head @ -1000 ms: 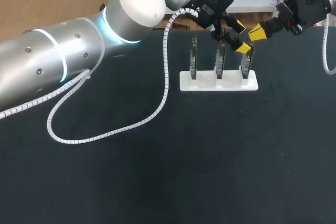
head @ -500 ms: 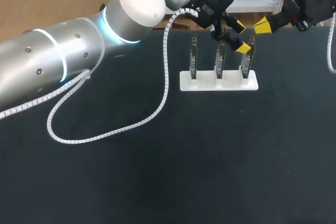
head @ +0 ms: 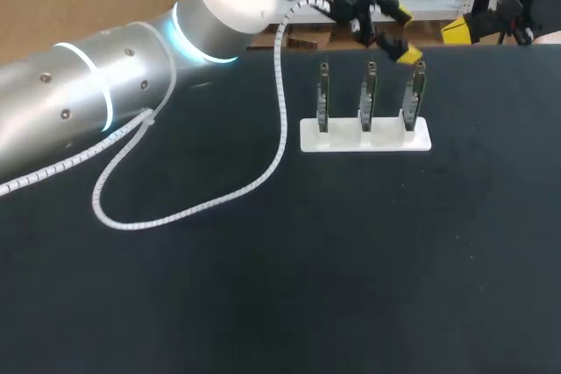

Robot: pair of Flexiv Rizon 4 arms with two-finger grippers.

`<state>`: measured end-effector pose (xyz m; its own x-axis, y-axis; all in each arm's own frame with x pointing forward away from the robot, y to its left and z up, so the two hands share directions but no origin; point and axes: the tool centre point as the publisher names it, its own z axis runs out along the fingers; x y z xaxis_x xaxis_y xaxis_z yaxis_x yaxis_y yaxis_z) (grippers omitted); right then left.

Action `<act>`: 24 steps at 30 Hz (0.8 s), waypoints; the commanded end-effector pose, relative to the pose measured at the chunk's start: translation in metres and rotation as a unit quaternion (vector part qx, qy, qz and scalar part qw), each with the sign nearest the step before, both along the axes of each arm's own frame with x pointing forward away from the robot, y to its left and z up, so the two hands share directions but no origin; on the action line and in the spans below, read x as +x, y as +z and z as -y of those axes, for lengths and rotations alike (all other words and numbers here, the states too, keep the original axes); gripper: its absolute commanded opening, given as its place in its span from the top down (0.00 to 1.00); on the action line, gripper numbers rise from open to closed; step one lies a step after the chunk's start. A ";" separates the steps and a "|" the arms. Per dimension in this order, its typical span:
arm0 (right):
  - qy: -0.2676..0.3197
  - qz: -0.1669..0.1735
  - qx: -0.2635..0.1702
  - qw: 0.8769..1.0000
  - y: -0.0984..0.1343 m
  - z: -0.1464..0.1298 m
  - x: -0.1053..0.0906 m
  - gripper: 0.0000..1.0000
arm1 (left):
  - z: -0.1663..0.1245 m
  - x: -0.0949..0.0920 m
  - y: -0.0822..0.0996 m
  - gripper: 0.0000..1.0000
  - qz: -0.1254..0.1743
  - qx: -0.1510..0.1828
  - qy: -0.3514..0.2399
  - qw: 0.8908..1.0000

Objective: Pick up the optical module with the left hand, and insert it into the network port with the right hand.

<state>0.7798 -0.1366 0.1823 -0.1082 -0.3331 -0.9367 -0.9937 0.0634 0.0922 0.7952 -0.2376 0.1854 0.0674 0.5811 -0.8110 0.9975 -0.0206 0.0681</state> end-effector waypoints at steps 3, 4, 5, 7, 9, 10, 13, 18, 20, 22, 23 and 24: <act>-0.021 0.021 0.012 0.999 0.019 0.012 -0.005 1.00 | -0.008 0.006 0.036 0.00 0.044 -0.014 0.002 0.999; -0.023 0.023 0.016 0.999 0.022 0.013 -0.004 1.00 | -0.008 0.007 0.041 0.00 0.053 -0.015 0.002 0.998; -0.026 0.026 0.019 0.999 0.025 0.014 -0.003 1.00 | -0.009 0.008 0.046 0.00 0.060 -0.018 0.004 0.998; -0.028 0.033 0.017 0.999 0.027 0.015 -0.003 1.00 | -0.010 0.009 0.053 0.00 0.068 -0.021 0.006 0.997; -0.044 0.036 0.010 0.998 0.026 0.016 0.001 1.00 | -0.011 0.010 0.059 0.00 0.080 -0.045 0.004 0.996; -0.053 0.034 0.001 0.998 0.026 0.016 0.002 0.67 | -0.011 0.010 0.059 0.00 0.080 -0.045 0.004 0.996; -0.053 0.034 0.001 0.998 0.026 0.016 0.002 0.00 | -0.011 0.010 0.059 0.00 0.080 -0.045 0.004 0.996; -0.053 0.034 0.001 0.998 0.026 0.016 0.002 0.00 | -0.011 0.010 0.059 0.00 0.080 -0.045 0.004 0.996; -0.053 0.034 0.001 0.998 0.026 0.016 0.002 0.00 | -0.011 0.010 0.059 0.00 0.080 -0.045 0.004 0.996; -0.053 0.034 0.001 0.998 0.026 0.016 0.002 0.00 | -0.011 0.010 0.059 0.00 0.080 -0.045 0.004 0.996; -0.053 0.034 0.001 0.998 0.026 0.016 0.002 0.00 | -0.011 0.010 0.059 0.00 0.080 -0.045 0.004 0.996; -0.053 0.034 0.001 0.998 0.026 0.016 0.002 0.00 | -0.011 0.010 0.059 0.00 0.080 -0.045 0.004 0.996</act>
